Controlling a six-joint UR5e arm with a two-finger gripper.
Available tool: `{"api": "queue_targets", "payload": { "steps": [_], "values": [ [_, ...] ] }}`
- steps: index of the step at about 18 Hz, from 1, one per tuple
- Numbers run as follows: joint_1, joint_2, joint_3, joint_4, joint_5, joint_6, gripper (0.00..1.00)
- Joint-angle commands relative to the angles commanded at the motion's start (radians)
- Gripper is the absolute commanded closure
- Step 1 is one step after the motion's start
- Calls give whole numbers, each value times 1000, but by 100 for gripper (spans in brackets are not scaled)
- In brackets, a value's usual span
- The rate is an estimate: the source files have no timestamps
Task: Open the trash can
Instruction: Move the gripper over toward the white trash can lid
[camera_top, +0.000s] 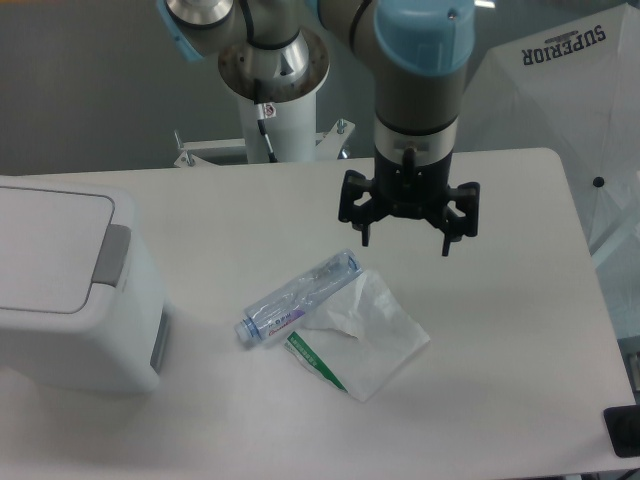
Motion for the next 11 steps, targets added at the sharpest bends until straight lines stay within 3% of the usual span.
{"api": "queue_targets", "payload": {
  "steps": [7,11],
  "values": [
    [-34,17,6,6,-21,5,0],
    [-41,6,3,12,-107,-61,0]
  ]
}}
